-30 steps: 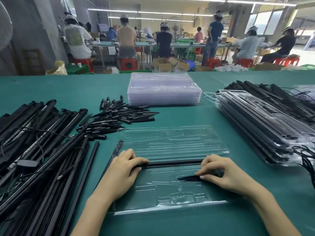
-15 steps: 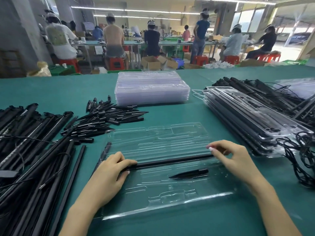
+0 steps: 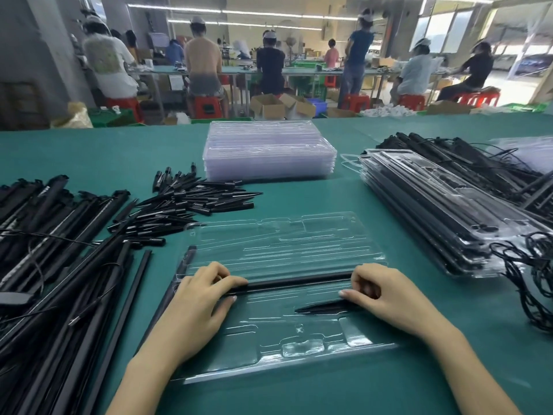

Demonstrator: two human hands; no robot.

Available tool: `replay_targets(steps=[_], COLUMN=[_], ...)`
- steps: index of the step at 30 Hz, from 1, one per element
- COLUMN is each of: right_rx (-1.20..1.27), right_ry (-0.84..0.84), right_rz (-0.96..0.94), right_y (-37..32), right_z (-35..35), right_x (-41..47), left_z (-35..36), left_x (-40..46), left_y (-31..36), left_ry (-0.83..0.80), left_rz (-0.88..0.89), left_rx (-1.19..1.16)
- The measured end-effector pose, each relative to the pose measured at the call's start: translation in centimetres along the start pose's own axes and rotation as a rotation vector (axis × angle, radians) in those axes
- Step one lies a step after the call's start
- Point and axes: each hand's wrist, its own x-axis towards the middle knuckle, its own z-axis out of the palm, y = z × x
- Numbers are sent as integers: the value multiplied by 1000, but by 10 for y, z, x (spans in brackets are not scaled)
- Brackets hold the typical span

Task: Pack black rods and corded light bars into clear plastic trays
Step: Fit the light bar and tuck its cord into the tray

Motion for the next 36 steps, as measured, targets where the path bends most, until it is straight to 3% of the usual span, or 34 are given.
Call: replay_targets(steps=[6, 12, 19, 24, 29, 32, 36], right_rx=[38, 162, 320, 387, 199, 72, -303], right_ry=[41, 108, 162, 133, -41, -144, -310], right_rz=[-58, -15, 30, -35, -122, -150, -214], right_y=[3, 2, -1, -15, -36, -51, -65], right_z=[1, -4, -10, -9, -11, -7, 8], right_x=[1, 0, 0, 7, 16, 17, 14], left_z=[-3, -12, -19, -41, -80, -95, -101], left_x=[0, 0, -1, 8, 3, -11, -27], left_y=[3, 2, 5, 3, -8, -34, -63], left_ry=[15, 142, 145, 405, 577, 468, 293], left_rz=[29, -15, -55, -204, -397, -579, -773], left_rx=[-9, -50, -65, -198, -225, -37, 221])
